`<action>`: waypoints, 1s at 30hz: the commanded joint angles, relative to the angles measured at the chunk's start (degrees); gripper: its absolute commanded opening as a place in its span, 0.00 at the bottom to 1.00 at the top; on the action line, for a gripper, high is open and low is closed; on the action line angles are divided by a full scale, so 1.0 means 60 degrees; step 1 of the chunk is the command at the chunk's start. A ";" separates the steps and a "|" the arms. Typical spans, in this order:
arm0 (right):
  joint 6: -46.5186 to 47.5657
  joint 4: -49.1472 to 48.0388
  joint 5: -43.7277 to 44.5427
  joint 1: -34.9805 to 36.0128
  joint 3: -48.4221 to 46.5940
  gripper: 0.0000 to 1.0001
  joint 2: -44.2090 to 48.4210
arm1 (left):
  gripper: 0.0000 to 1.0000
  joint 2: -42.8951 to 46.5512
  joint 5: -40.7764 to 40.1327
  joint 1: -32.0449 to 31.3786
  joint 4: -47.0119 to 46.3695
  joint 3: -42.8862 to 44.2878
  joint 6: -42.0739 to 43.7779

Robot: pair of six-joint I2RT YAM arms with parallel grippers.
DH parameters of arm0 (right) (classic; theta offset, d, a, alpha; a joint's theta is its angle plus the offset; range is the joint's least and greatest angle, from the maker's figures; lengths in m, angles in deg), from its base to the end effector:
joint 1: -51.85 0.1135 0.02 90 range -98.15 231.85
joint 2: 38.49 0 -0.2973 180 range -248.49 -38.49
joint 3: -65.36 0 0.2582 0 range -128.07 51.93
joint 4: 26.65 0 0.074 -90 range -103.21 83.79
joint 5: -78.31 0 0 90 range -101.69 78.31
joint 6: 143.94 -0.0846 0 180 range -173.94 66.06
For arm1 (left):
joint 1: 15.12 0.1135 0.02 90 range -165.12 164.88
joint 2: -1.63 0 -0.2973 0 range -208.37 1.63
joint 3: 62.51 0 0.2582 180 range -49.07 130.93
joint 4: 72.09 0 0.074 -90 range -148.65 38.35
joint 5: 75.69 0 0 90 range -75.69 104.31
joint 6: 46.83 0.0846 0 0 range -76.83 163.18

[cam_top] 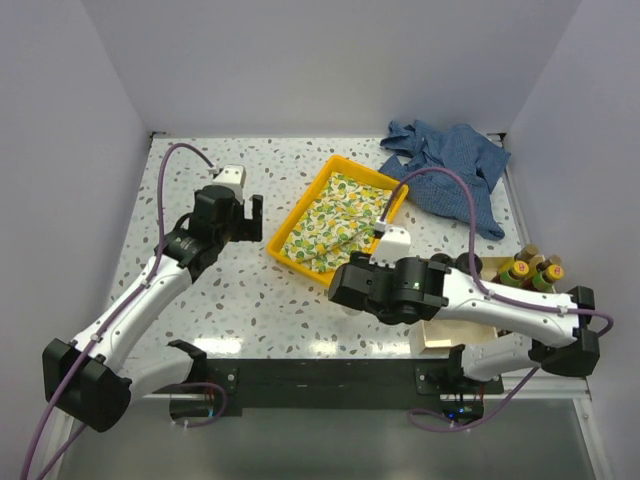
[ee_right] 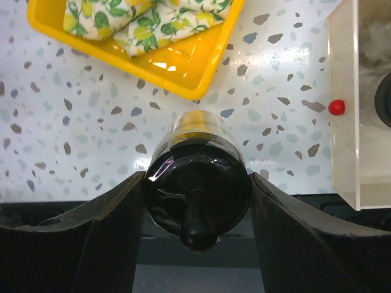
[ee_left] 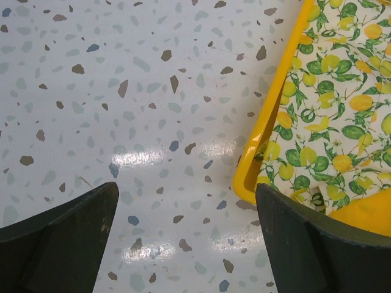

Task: Organize the condiment bottles
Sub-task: Pick up the bottle from the corner of the board, then place the bottle in the storage box.

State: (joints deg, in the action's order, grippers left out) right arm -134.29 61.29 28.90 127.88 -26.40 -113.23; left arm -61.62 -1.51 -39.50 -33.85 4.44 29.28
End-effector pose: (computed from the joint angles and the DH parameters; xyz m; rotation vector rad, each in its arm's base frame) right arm 0.1099 0.2136 0.3452 0.2372 2.3696 0.2111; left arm 0.2571 -0.0912 0.3075 0.0400 2.1487 -0.0880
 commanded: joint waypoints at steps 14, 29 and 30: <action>0.0165 0.2744 -0.0100 -0.2110 0.1613 0.00 0.3636 | 1.00 0.0053 -0.0045 0.0065 -0.0368 -0.0042 0.0103; 0.2011 0.2745 -0.1505 -0.2490 0.1949 0.00 0.4722 | 1.00 0.0242 0.0921 0.0065 -0.0471 -0.0086 0.0001; 0.1982 0.2745 -0.1609 -0.2534 0.2110 0.00 0.4737 | 1.00 0.0301 0.0980 0.0065 -0.0500 -0.0086 -0.0014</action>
State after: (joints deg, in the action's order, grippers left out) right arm -124.11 65.68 21.76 113.81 -14.88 -84.90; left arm -61.53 1.79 -39.50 -34.14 4.44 29.24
